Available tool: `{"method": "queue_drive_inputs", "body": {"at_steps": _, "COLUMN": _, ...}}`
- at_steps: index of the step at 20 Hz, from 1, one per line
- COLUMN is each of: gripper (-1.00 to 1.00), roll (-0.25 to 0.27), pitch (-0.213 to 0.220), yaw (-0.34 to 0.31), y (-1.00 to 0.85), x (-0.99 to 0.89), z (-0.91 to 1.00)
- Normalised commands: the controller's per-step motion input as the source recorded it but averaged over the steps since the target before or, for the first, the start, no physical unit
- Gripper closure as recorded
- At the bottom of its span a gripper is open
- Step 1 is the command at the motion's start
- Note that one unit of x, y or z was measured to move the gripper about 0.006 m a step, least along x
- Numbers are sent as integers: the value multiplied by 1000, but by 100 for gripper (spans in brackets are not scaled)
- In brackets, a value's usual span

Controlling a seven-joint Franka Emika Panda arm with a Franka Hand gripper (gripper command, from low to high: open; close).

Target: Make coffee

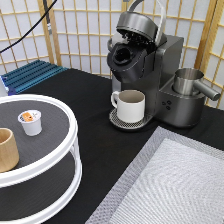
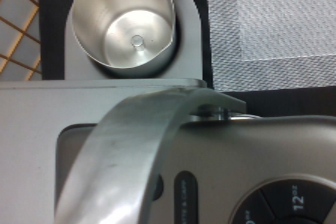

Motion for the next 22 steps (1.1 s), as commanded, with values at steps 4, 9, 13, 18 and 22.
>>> {"method": "queue_drive_inputs", "body": {"at_steps": 4, "gripper": -100, "roll": -87, "pitch": 146, "yaw": -10, "y": -112, "x": 58, "z": 761}}
{"method": "queue_drive_inputs", "body": {"at_steps": 9, "gripper": -100, "roll": 68, "pitch": 73, "yaw": 2, "y": -901, "x": -53, "z": 625}}
{"method": "queue_drive_inputs", "body": {"at_steps": 13, "gripper": -100, "roll": 115, "pitch": 4, "yaw": 2, "y": -1000, "x": 0, "z": 439}}
{"method": "queue_drive_inputs", "body": {"at_steps": 18, "gripper": -100, "roll": 112, "pitch": 0, "yaw": 0, "y": -1000, "x": 3, "z": 119}}
{"method": "queue_drive_inputs", "body": {"at_steps": 22, "gripper": -100, "roll": 88, "pitch": 0, "yaw": 0, "y": -1000, "x": 8, "z": -195}}
